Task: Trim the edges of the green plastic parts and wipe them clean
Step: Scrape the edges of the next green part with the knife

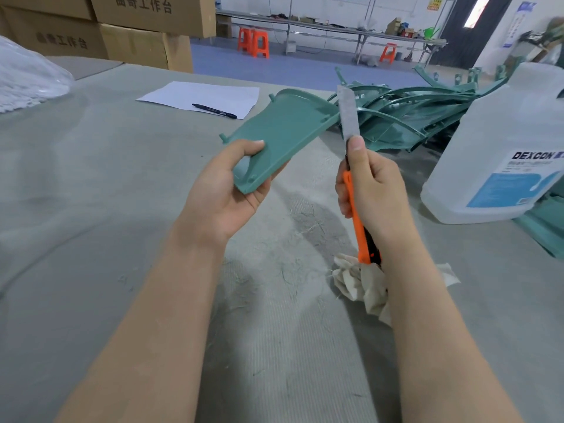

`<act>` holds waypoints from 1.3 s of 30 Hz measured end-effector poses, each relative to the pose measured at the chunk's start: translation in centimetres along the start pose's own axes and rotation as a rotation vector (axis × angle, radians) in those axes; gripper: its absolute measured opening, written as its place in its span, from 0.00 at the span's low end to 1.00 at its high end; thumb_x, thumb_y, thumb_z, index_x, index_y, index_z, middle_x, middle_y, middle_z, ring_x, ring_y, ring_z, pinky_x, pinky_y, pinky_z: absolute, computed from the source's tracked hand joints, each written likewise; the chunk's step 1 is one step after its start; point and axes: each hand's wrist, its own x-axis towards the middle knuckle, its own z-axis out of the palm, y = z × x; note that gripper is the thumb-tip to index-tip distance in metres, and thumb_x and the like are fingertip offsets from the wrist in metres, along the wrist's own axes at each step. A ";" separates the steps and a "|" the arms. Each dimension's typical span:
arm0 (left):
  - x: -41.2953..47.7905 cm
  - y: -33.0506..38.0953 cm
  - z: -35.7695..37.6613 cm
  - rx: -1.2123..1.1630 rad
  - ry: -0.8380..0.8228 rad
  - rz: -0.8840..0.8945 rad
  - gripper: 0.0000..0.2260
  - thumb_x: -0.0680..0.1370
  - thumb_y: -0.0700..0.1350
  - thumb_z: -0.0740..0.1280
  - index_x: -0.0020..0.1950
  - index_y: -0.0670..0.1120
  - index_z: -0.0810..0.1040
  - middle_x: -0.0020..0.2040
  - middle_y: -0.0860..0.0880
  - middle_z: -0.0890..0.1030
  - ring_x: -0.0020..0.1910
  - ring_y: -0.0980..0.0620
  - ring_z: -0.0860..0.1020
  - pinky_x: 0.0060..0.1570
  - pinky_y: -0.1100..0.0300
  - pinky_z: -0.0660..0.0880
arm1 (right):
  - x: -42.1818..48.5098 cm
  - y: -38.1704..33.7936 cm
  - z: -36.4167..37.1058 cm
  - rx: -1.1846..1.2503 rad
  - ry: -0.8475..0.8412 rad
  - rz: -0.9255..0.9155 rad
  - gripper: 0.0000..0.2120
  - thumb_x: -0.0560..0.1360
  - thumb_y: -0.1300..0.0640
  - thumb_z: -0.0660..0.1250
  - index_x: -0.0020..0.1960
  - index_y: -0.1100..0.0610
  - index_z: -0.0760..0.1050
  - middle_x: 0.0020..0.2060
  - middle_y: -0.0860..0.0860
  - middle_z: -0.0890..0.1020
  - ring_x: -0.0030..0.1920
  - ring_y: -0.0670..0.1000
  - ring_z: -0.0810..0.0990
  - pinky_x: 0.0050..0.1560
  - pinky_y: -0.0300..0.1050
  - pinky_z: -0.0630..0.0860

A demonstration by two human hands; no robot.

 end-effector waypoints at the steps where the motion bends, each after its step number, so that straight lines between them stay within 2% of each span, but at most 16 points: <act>1: 0.0 0.0 -0.1 0.001 -0.005 0.001 0.10 0.76 0.37 0.64 0.57 0.41 0.76 0.40 0.46 0.84 0.37 0.49 0.84 0.26 0.68 0.74 | 0.0 0.0 0.0 -0.002 -0.020 -0.004 0.24 0.84 0.47 0.54 0.35 0.61 0.69 0.25 0.55 0.70 0.22 0.49 0.68 0.24 0.41 0.66; 7: 0.1 0.0 -0.1 0.018 -0.006 0.006 0.10 0.76 0.38 0.64 0.57 0.41 0.76 0.40 0.46 0.84 0.37 0.50 0.83 0.26 0.68 0.74 | 0.1 0.2 -0.3 0.009 -0.040 -0.003 0.25 0.84 0.46 0.53 0.34 0.60 0.68 0.24 0.54 0.71 0.22 0.49 0.69 0.25 0.41 0.67; 11: 0.0 -0.1 0.1 0.046 0.001 0.014 0.07 0.77 0.37 0.64 0.53 0.42 0.77 0.39 0.47 0.84 0.36 0.50 0.84 0.26 0.68 0.74 | 0.2 0.1 -0.4 0.039 -0.025 -0.002 0.25 0.84 0.47 0.53 0.35 0.62 0.69 0.25 0.56 0.71 0.22 0.49 0.69 0.24 0.42 0.68; 15: 0.0 -0.1 0.1 0.076 0.027 0.020 0.06 0.77 0.38 0.64 0.53 0.43 0.78 0.41 0.48 0.84 0.41 0.51 0.82 0.27 0.68 0.73 | 0.1 0.0 -0.6 0.056 -0.052 0.022 0.25 0.84 0.47 0.52 0.36 0.61 0.70 0.26 0.58 0.71 0.22 0.49 0.69 0.25 0.41 0.67; 19: 0.2 -0.1 -0.1 0.116 0.056 0.040 0.08 0.76 0.39 0.65 0.54 0.43 0.78 0.44 0.48 0.83 0.45 0.50 0.80 0.28 0.68 0.74 | -0.3 -0.4 -0.4 0.032 -0.186 0.052 0.27 0.83 0.46 0.53 0.37 0.67 0.70 0.25 0.56 0.71 0.22 0.49 0.68 0.25 0.41 0.67; 23: 0.6 -0.4 -0.3 0.134 0.097 0.042 0.09 0.76 0.38 0.65 0.56 0.42 0.77 0.49 0.45 0.82 0.51 0.48 0.79 0.28 0.67 0.74 | -0.8 -0.7 0.5 -0.050 -0.324 0.060 0.25 0.83 0.46 0.55 0.36 0.63 0.70 0.26 0.56 0.71 0.25 0.50 0.69 0.26 0.40 0.68; 25: 0.6 -0.3 -0.4 0.130 0.096 0.042 0.08 0.76 0.38 0.66 0.55 0.42 0.77 0.47 0.46 0.82 0.49 0.49 0.79 0.28 0.67 0.74 | -0.7 -0.7 0.5 -0.050 -0.283 0.061 0.24 0.83 0.46 0.55 0.37 0.62 0.71 0.27 0.56 0.71 0.25 0.50 0.69 0.26 0.41 0.68; 29: 0.6 -0.2 -0.6 0.134 0.068 0.045 0.08 0.76 0.39 0.65 0.55 0.44 0.78 0.46 0.48 0.83 0.49 0.49 0.79 0.28 0.67 0.74 | -0.1 -0.4 -0.4 -0.041 -0.073 0.055 0.24 0.83 0.47 0.54 0.36 0.61 0.70 0.26 0.57 0.72 0.22 0.48 0.69 0.25 0.41 0.67; 32: 0.6 -0.4 -0.7 0.147 0.063 0.050 0.08 0.76 0.38 0.65 0.55 0.44 0.78 0.46 0.48 0.83 0.50 0.48 0.78 0.28 0.67 0.74 | 0.1 0.0 -0.6 -0.068 -0.005 0.057 0.24 0.83 0.46 0.54 0.35 0.60 0.67 0.27 0.56 0.72 0.22 0.49 0.69 0.25 0.41 0.67; 35: 0.6 -0.3 -0.7 0.140 0.068 0.059 0.08 0.76 0.38 0.65 0.55 0.43 0.78 0.46 0.47 0.82 0.50 0.47 0.78 0.28 0.68 0.74 | 0.0 0.0 -0.5 -0.058 -0.034 0.068 0.24 0.83 0.46 0.53 0.35 0.60 0.67 0.26 0.55 0.72 0.22 0.48 0.68 0.25 0.41 0.67; 39: 0.7 -0.3 -0.6 0.129 0.079 0.078 0.08 0.76 0.39 0.65 0.55 0.43 0.77 0.45 0.47 0.82 0.48 0.48 0.78 0.28 0.68 0.73 | -0.3 -0.4 -0.4 -0.029 -0.171 0.083 0.23 0.83 0.46 0.54 0.37 0.61 0.71 0.26 0.55 0.71 0.22 0.47 0.68 0.24 0.39 0.67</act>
